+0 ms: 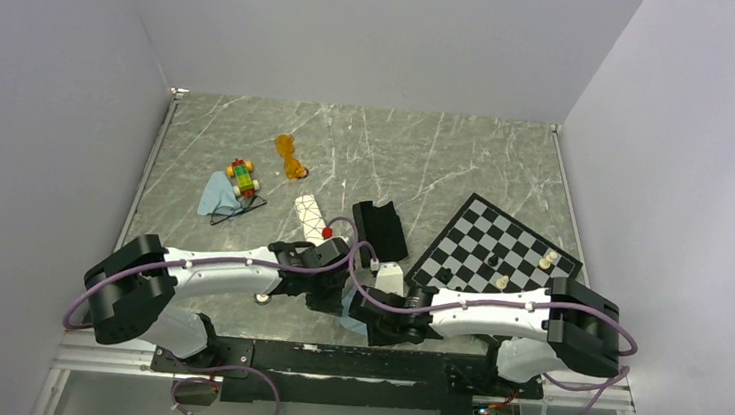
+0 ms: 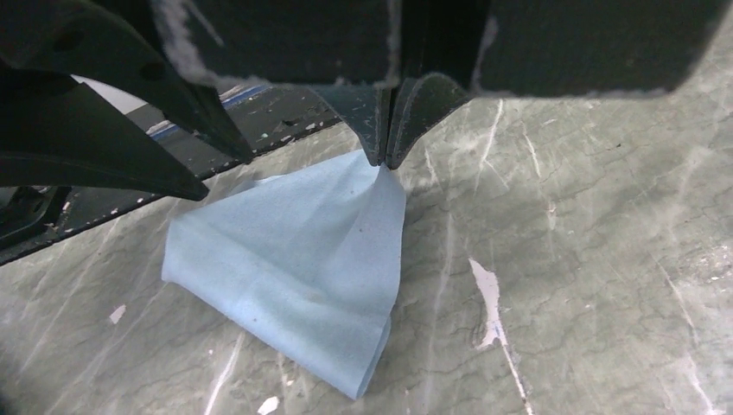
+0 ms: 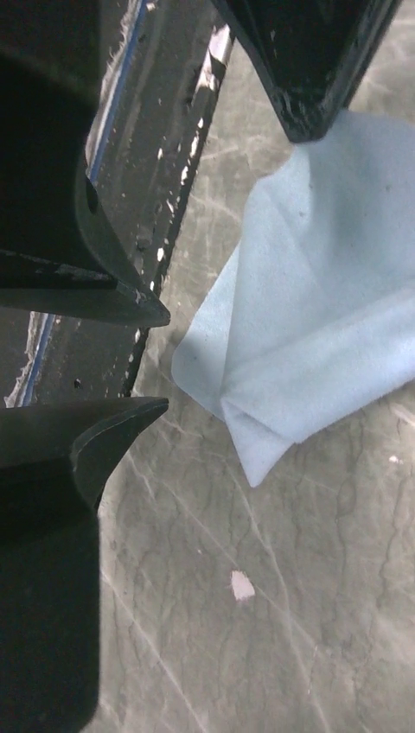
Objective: Organize the sunglasses
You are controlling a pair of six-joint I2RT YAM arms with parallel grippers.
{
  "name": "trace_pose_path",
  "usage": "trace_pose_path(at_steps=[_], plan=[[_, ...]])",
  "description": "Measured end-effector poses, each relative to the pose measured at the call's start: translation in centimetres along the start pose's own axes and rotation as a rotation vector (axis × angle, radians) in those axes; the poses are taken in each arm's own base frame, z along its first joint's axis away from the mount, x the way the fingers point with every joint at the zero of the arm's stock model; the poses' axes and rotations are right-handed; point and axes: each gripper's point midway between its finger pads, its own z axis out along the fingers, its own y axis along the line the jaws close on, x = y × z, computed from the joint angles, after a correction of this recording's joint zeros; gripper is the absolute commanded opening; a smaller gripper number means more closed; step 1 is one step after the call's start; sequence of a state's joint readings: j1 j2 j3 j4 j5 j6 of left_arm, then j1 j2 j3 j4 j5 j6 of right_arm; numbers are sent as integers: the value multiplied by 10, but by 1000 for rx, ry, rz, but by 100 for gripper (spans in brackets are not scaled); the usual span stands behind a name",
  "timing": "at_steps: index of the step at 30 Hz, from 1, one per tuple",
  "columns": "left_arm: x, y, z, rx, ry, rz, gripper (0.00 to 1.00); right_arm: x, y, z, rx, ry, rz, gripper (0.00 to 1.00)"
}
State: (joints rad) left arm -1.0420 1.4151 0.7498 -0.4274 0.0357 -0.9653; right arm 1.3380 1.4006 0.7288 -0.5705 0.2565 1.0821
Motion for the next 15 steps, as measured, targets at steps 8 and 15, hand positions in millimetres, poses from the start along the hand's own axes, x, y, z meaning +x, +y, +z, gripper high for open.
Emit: trace_pose_path(at_steps=[8, 15], plan=[[5, 8, 3, -18, 3, -14, 0, 0, -9, 8, 54, -8, -10, 35], [6, 10, 4, -2, -9, -29, 0, -2, -4, 10, 62, -5, -17, 33]])
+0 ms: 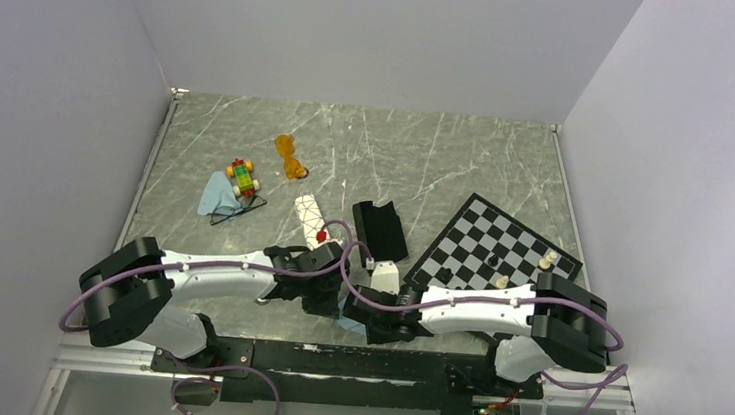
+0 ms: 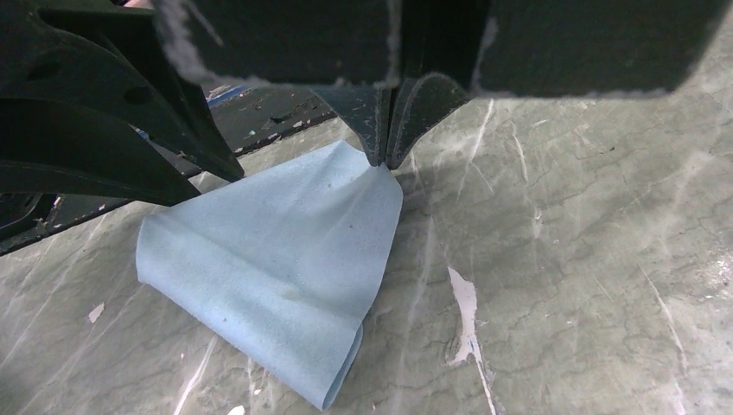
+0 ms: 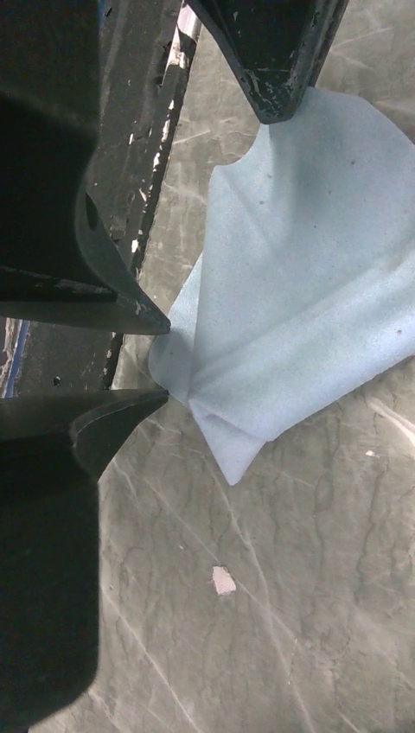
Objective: Organize the sunglasses
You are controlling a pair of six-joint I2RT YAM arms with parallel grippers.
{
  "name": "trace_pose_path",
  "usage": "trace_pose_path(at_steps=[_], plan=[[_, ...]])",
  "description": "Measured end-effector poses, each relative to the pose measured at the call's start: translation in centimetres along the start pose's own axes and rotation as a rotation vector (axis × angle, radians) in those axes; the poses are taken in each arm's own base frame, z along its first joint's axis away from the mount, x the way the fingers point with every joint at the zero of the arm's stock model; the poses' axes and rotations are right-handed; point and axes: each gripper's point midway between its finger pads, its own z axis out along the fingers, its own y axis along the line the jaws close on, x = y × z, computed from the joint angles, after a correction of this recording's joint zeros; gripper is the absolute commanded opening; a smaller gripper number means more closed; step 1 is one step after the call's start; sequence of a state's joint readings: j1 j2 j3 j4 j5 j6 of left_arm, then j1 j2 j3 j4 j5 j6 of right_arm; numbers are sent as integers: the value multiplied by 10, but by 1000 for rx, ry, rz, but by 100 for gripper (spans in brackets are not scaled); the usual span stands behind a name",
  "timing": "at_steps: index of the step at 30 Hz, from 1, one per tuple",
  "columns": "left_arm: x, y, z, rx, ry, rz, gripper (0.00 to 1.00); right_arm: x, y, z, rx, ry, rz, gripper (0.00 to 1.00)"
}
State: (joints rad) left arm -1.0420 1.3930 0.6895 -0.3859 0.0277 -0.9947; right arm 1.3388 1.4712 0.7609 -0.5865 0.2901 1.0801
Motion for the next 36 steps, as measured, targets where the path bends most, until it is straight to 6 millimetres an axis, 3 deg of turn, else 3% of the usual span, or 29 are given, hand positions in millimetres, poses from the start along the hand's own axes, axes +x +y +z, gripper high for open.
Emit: trace_pose_path(at_steps=[10, 16, 19, 28, 36], plan=[[0, 0, 1, 12, -12, -21, 0, -3, 2, 3, 46, 11, -19, 20], [-2, -1, -2, 21, -22, -20, 0, -5, 3, 3, 45, 2, -18, 0], [-4, -4, -5, 38, -34, -17, 0, -8, 4, -1, 30, -13, -19, 0], [-26, -23, -31, 106, -138, 10, 0, -33, 17, -42, -112, -108, -26, 0], [-32, -32, -76, 169, -192, 35, 0, -32, 27, -74, -238, -85, -58, 0]])
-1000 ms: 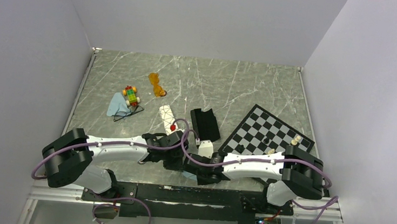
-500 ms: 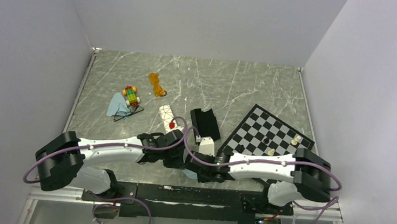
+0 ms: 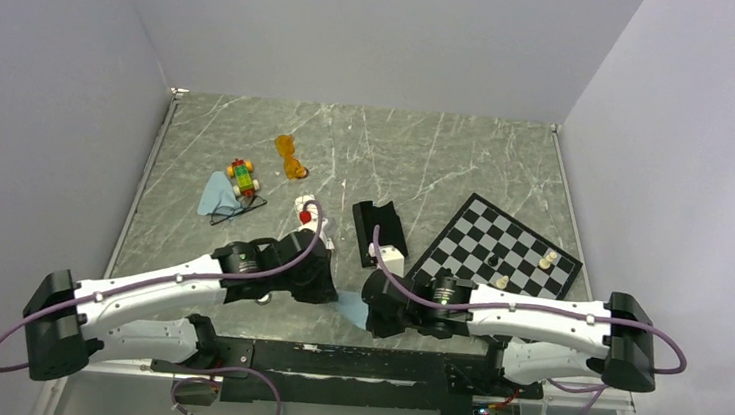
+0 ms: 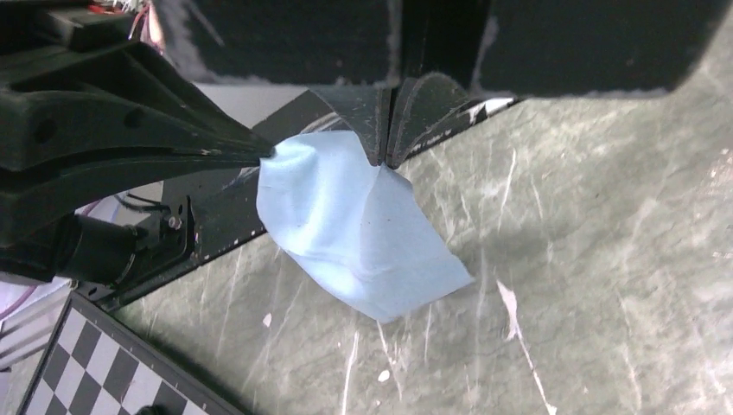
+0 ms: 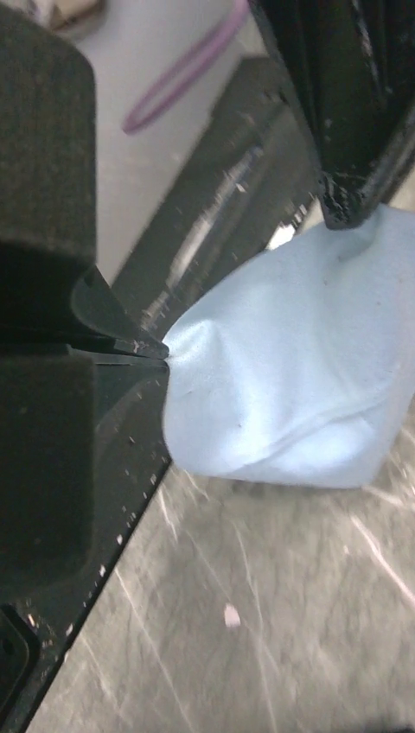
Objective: Organize the sunglasses
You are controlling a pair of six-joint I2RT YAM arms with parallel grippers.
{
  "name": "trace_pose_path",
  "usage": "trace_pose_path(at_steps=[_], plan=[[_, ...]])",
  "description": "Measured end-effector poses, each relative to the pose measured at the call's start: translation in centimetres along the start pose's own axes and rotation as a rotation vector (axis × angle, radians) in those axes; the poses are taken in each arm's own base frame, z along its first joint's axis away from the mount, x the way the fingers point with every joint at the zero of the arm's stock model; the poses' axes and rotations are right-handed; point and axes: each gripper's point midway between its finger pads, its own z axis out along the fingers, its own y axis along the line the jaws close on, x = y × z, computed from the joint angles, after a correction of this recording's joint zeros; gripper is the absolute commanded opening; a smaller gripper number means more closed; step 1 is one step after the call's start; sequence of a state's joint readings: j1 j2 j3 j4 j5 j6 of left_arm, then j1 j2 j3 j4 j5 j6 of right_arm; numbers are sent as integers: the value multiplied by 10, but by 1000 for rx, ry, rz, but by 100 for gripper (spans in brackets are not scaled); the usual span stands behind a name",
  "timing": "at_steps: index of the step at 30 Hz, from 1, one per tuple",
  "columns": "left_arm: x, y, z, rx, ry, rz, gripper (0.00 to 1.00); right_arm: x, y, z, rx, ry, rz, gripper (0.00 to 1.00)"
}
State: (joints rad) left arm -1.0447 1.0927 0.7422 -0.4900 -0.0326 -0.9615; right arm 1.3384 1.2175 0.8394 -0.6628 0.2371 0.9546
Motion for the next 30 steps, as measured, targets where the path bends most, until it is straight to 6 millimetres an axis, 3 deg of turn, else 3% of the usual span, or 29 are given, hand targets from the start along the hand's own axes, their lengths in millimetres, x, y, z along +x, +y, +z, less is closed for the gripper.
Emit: trace_pose_path(at_steps=[8, 15, 22, 25, 30], plan=[[23, 4, -27, 7, 65, 24, 0, 13, 46, -31, -277, 107, -13, 0], [39, 2, -41, 13, 118, 38, 0, 25, 58, -41, -372, 186, -2, 0], [30, -1, -34, -54, 119, 47, 0, 17, 19, -21, -328, 195, 145, 0], [18, -1, -19, -99, 106, 43, 0, 6, -4, -10, -286, 177, 215, 0], [-1, 15, 22, -175, 107, 3, 0, -19, -32, 2, -239, 127, 283, 0]])
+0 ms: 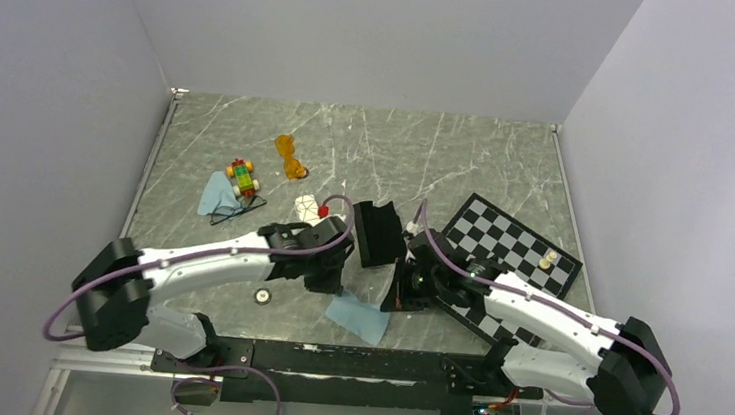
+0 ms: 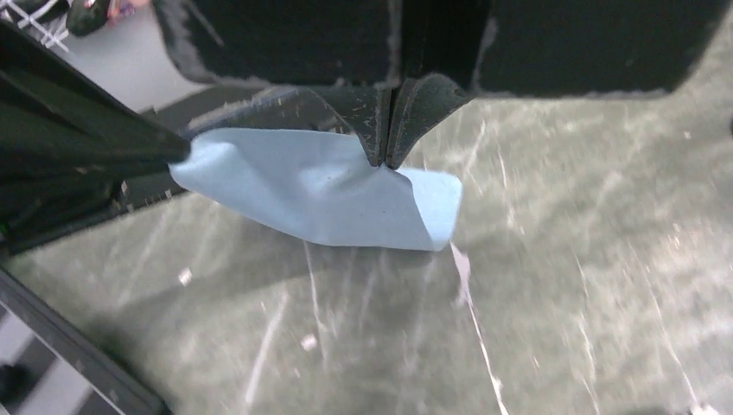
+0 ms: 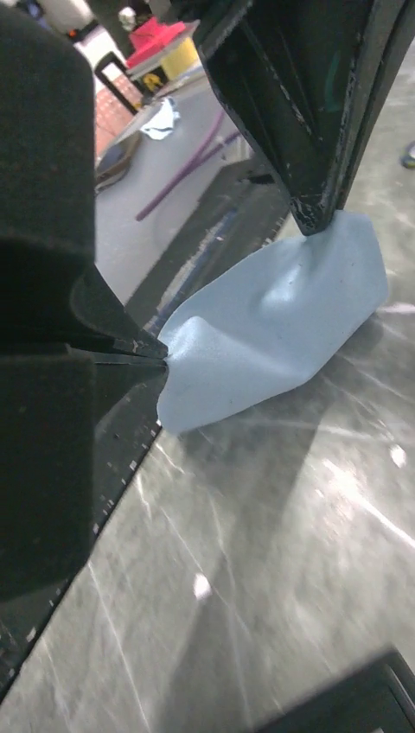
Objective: Organize the sunglasses
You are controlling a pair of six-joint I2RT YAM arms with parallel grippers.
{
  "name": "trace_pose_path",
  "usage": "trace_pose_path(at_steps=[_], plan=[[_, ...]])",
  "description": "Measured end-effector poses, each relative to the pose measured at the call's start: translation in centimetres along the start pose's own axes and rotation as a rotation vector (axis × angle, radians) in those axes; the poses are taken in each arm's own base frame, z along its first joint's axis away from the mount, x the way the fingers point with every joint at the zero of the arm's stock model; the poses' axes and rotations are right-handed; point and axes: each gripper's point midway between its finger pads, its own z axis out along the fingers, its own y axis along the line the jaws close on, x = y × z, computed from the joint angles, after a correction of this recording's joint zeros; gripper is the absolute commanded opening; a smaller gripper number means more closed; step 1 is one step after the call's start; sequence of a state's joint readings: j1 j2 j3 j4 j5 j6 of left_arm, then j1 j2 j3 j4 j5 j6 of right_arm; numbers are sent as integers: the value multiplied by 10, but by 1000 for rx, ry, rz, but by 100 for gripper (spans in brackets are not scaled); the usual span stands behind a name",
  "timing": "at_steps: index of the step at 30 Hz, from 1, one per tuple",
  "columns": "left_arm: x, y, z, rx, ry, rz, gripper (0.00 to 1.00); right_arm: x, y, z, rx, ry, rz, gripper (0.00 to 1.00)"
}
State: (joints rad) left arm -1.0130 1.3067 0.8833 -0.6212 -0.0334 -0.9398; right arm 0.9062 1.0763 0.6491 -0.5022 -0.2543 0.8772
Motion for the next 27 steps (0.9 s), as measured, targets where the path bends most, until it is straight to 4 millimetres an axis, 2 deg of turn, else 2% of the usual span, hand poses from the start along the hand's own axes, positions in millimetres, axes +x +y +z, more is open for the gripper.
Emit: trace_pose_path(at_steps=[5, 8, 11, 18, 27], plan=[[-27, 8, 35, -57, 6, -44, 0, -23, -30, 13, 85, -18, 34, 0], [-46, 3, 46, -55, -13, -55, 0, -33, -44, 19, 133, -17, 52, 0], [-57, -3, 52, -44, -24, -51, 0, -43, -52, 21, 160, -23, 56, 0], [-57, -5, 57, -32, -17, -50, 0, -43, -51, 21, 147, -12, 35, 0], [-35, 7, 56, -25, 34, -52, 0, -28, -42, 20, 76, 42, 31, 0]])
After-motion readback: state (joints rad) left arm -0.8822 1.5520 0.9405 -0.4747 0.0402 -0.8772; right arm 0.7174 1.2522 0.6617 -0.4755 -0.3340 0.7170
